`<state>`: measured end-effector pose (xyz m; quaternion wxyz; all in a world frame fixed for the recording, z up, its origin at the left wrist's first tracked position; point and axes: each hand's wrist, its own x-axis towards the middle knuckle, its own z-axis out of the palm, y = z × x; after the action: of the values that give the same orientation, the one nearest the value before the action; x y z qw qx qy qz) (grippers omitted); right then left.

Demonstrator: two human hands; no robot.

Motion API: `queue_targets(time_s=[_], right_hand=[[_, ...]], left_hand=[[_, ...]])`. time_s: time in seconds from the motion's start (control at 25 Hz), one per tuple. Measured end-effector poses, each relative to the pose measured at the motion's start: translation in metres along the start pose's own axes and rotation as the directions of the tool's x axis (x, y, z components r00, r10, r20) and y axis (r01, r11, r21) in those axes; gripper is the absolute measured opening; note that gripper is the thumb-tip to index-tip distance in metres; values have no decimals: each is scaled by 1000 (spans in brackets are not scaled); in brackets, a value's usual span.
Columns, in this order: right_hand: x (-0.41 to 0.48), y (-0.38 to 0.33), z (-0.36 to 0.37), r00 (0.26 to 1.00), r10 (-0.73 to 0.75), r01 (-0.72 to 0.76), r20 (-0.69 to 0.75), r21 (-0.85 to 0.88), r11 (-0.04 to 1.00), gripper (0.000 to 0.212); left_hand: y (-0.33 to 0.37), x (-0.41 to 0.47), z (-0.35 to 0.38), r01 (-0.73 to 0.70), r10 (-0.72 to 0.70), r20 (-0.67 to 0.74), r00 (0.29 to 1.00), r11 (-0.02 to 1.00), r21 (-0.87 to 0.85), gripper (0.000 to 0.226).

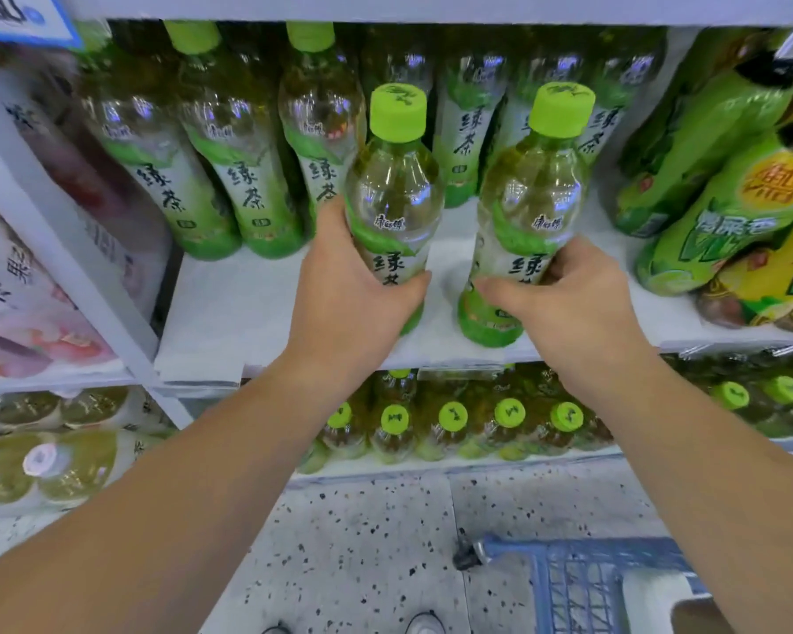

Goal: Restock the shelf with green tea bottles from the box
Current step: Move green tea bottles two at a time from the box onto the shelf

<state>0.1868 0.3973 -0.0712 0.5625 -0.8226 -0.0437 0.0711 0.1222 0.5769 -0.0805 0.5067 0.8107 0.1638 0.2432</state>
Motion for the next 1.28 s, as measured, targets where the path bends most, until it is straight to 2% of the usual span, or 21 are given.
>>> queue_targets(time_s=[0.24, 0.36, 0.44, 0.56, 0.68, 0.84, 1.0, 1.16, 1.28], right_hand=[[5, 17, 3, 993, -90, 83, 71, 97, 992, 46], [6, 21, 4, 990, -107, 97, 90, 116, 989, 46], [3, 26, 3, 991, -89, 83, 98, 62, 995, 50], [-6, 42, 2, 998, -38, 40, 44, -33, 999, 58], [-10, 57, 6, 997, -73, 74, 5, -15, 997, 48], [7, 55, 13, 990, -139, 141, 18, -97, 985, 38], [35, 53, 22, 984, -177, 174, -15, -131, 976, 41], [60, 51, 29, 982, -187, 183, -15, -137, 973, 45], [74, 47, 32, 980, -197, 196, 3, -139, 971, 42]], left_hand=[[-15, -2, 6, -71, 71, 10, 997, 996, -46, 73], [-32, -10, 0, 5, -11, 98, 995, 998, 68, 71], [-43, -17, -4, 58, -75, 115, 991, 988, 147, 65], [-53, -23, -4, 145, -153, 83, 985, 985, 94, 57], [-57, -25, 0, 240, -240, 9, 971, 971, 5, 50], [-54, -9, 9, 256, -253, -39, 967, 958, 127, 51], [-52, 16, 15, 323, -318, -58, 946, 933, 159, 54], [-50, 30, 22, 393, -382, -93, 920, 895, 209, 35], [-45, 36, 27, 406, -397, -91, 913, 874, 266, 42]])
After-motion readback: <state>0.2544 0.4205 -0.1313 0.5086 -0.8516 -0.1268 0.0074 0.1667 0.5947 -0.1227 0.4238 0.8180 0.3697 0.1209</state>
